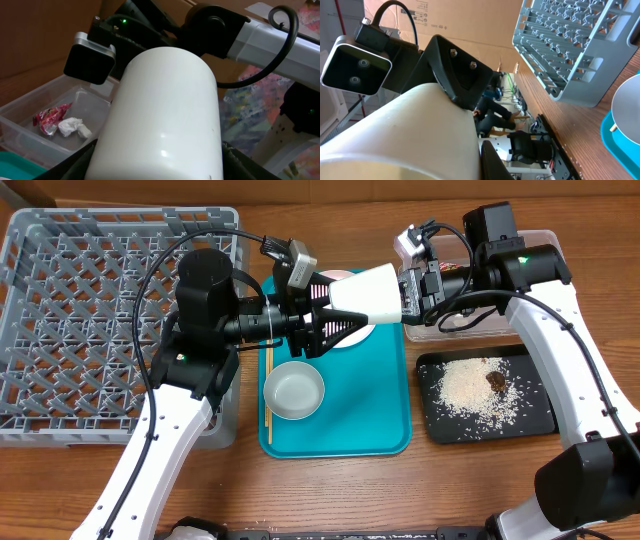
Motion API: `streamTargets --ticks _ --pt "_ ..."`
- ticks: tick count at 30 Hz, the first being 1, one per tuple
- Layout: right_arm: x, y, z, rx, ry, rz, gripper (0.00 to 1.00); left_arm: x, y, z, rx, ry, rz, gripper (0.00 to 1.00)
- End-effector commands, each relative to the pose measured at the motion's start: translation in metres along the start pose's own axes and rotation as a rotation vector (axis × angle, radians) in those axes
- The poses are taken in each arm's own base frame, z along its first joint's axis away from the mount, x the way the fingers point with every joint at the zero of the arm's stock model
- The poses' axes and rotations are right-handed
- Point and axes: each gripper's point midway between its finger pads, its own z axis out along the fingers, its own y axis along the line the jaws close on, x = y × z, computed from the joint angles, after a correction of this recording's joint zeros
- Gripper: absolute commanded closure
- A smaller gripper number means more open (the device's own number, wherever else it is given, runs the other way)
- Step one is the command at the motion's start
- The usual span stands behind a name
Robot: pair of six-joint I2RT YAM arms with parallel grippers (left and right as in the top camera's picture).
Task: Sort waste into correct bins and load items into the dishwasher
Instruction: 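Hand the paper cup from the right gripper to the left gripper, then carry the cup with the left gripper into the dish rack and release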
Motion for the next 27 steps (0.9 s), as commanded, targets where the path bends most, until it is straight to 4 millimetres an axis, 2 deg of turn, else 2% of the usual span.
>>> streamTargets --ticks 1,2,6,8,10,13,17,19,21,23,24,26,27 --pt "-0.001 0.000 0.001 -0.009 0.003 -0.006 0.81 -0.001 -0.012 0.002 0.062 0.014 -0.001 0.39" --pt "-0.001 0.000 0.001 -0.009 0.003 -0.006 0.74 -0.001 -0.010 0.002 0.050 0.013 -0.004 0.39" --pt "-0.002 -0.008 0.001 0.033 -0.006 -0.005 0.60 0.002 0.006 0.000 -0.033 0.009 -0.021 0.45" --pt "-0.004 -0.018 0.000 0.093 -0.017 -0.001 0.50 0.004 0.016 -0.004 -0.082 0.010 -0.036 0.56" --pt "-0.007 -0.032 -0.003 0.177 -0.035 0.000 0.43 0.007 0.027 -0.011 -0.122 0.014 -0.065 0.60" --pt "-0.011 -0.054 -0.011 0.306 -0.066 0.014 0.39 0.012 0.039 -0.023 -0.164 0.023 -0.086 0.67" --pt "-0.015 -0.089 -0.033 0.521 -0.115 0.048 0.34 0.022 0.058 -0.043 -0.240 0.039 -0.140 0.68" --pt "-0.016 -0.108 -0.051 0.648 -0.143 0.071 0.32 0.032 0.074 -0.055 -0.326 0.059 -0.186 0.69" --pt "-0.015 -0.118 -0.064 0.723 -0.159 0.091 0.33 0.045 0.090 -0.068 -0.424 0.089 -0.217 0.71" --pt "-0.012 -0.124 -0.077 0.788 -0.172 0.109 0.33 0.059 0.108 -0.085 -0.559 0.120 -0.265 0.81" --pt "-0.009 -0.126 -0.088 0.843 -0.183 0.112 0.34 0.070 0.122 -0.104 -0.687 0.150 -0.311 0.90" --pt "-0.006 -0.123 -0.102 0.907 -0.187 0.091 0.33 0.079 0.128 -0.124 -0.791 0.176 -0.354 0.93" --pt "-0.002 -0.120 -0.120 0.988 -0.213 0.096 0.33 0.087 0.133 -0.150 -0.908 0.201 -0.400 0.96"
